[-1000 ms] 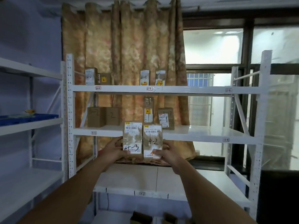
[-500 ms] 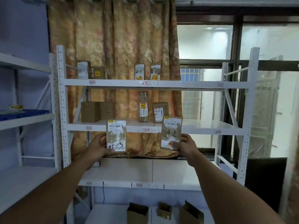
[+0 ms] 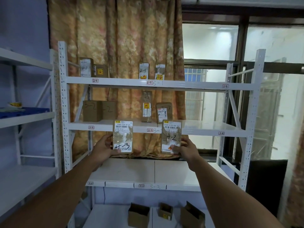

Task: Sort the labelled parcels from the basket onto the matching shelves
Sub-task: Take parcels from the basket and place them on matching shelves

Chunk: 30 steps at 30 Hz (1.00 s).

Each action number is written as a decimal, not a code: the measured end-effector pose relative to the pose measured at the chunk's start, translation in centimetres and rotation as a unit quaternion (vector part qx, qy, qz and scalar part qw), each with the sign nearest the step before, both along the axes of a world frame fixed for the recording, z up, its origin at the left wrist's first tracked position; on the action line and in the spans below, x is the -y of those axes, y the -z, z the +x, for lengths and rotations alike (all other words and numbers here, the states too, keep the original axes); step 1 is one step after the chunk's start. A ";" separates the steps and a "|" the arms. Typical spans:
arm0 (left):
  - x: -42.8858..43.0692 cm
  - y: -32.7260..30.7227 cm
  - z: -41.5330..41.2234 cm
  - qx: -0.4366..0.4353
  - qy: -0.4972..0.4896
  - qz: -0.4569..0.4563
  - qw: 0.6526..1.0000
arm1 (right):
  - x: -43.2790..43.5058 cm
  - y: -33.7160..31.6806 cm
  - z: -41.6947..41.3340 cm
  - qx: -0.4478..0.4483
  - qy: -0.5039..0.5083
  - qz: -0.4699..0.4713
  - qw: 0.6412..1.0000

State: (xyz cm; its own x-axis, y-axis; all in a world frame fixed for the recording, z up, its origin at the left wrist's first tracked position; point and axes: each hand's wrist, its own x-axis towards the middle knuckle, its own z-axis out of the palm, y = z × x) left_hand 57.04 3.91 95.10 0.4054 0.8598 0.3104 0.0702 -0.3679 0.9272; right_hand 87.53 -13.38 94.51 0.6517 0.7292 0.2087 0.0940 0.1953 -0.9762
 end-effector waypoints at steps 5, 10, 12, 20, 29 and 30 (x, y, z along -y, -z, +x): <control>-1.2 0.5 -2.0 0.026 -0.008 -0.012 1.000 | -2.0 1.0 -1.1 -0.001 -0.008 -0.007 1.000; -3.6 2.0 -4.2 0.043 -0.003 -0.026 0.999 | -5.5 1.8 -3.7 -0.006 -0.025 -0.022 0.999; -4.6 2.6 -5.2 0.036 0.002 -0.025 0.999 | -7.3 1.8 -5.5 -0.008 -0.039 -0.025 0.999; -10.2 4.2 -8.7 0.038 -0.007 -0.046 0.998 | -13.1 2.2 -10.6 0.004 -0.062 -0.029 0.998; -12.0 0.9 -3.2 0.059 0.039 -0.030 0.997 | -14.5 -1.0 -9.4 0.043 -0.061 -0.016 0.997; -12.0 0.2 -2.3 0.055 0.047 -0.021 0.997 | -14.3 -1.7 -8.9 0.045 -0.063 -0.009 0.997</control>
State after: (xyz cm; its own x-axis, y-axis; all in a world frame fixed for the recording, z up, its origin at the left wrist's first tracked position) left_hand 54.73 15.91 94.85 0.4507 0.8323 0.3228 -0.0669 -0.3291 0.9419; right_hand 78.63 0.96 96.16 0.5346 0.8076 0.2489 0.1572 0.1943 -0.9683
